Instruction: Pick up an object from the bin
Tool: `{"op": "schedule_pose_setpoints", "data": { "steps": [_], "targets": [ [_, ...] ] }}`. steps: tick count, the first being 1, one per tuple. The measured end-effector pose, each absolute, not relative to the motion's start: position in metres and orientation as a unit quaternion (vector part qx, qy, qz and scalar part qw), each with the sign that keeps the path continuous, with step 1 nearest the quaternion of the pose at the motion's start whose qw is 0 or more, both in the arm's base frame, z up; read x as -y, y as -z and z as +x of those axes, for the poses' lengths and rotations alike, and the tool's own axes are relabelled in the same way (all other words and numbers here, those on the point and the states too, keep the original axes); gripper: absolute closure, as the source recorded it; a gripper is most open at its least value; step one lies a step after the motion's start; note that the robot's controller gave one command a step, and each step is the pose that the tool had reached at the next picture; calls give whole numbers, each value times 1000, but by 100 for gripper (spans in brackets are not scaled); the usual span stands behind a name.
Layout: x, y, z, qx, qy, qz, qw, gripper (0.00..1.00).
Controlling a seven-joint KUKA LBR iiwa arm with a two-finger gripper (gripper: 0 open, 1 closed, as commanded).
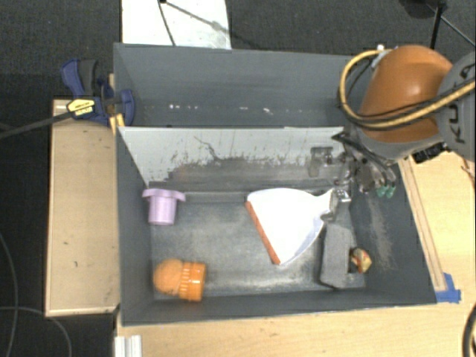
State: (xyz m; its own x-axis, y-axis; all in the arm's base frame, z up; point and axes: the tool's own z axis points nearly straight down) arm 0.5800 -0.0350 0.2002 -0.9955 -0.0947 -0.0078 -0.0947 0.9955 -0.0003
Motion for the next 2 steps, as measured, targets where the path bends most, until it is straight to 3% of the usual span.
{"op": "schedule_pose_setpoints", "data": {
  "steps": [1, 2],
  "targets": [
    [69, -135, 578, -999, 0, -32, 4, 0],
    [79, -101, 545, -999, 0, -34, 0, 0]
  ]
}}
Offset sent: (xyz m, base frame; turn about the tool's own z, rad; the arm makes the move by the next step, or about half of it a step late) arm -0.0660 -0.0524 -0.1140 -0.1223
